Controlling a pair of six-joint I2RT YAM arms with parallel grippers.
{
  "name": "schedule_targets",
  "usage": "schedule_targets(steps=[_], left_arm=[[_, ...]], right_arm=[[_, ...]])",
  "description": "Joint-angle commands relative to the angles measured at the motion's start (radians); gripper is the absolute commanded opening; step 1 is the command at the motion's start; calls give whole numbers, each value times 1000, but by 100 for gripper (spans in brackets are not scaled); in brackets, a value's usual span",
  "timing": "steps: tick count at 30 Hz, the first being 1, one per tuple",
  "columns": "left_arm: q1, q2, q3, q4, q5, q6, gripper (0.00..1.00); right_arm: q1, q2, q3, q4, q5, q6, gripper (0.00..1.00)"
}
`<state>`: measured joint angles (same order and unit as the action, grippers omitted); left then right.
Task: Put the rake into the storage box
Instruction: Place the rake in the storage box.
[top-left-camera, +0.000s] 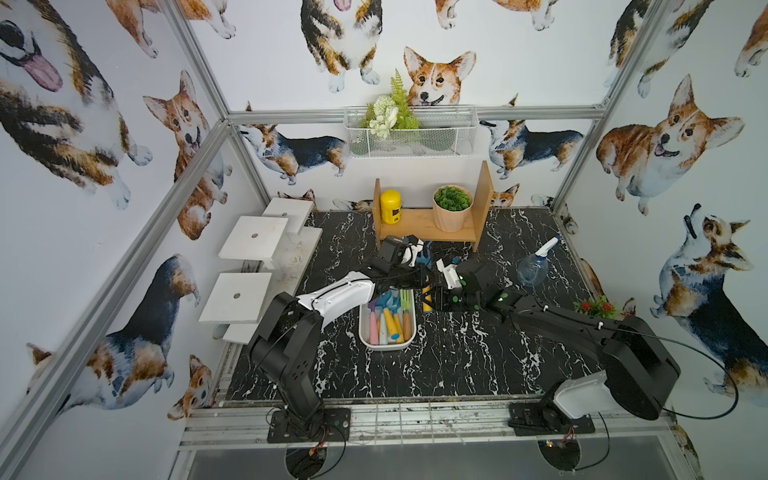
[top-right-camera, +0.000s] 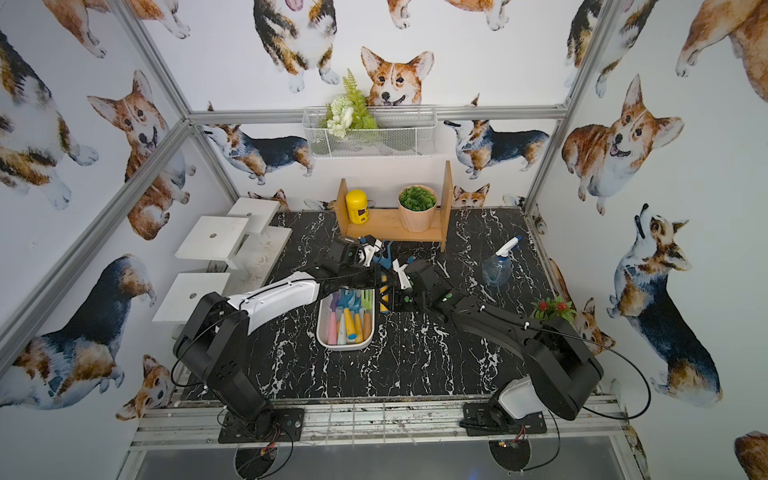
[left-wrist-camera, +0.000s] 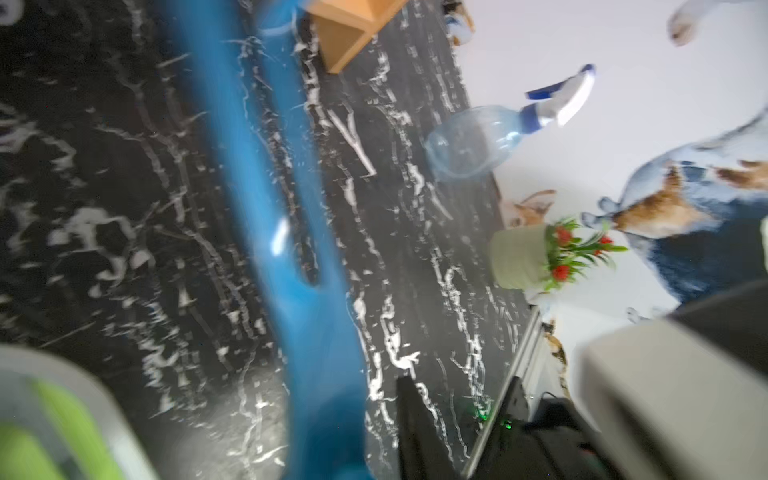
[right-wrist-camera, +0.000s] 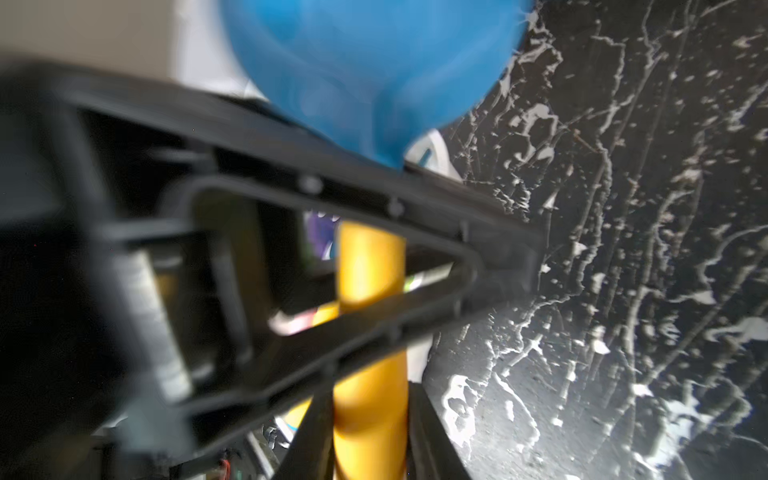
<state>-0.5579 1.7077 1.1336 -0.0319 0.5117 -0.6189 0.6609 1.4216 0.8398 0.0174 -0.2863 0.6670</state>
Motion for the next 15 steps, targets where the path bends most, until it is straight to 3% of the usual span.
schedule_targets(steps=[1,4,7,9,15], left_arm=[[12,-14,-18,-75,-94,64,0],[12,-42,-53,-105,-124,80,0],[12,-118,-98,-124,-161,81,0],[12,-163,-133,-125,-193,74,0],[17,-264,-227,-113,-267,35,0]], right_arm=[[0,-7,10,37,5,4,9],[0,-4,10,34,7,-2,12],[-1,-4,10,24,20,-7,39],[-1,-4,6,18,36,-11,49],[-1,0,-7,-4,49,-24,51]])
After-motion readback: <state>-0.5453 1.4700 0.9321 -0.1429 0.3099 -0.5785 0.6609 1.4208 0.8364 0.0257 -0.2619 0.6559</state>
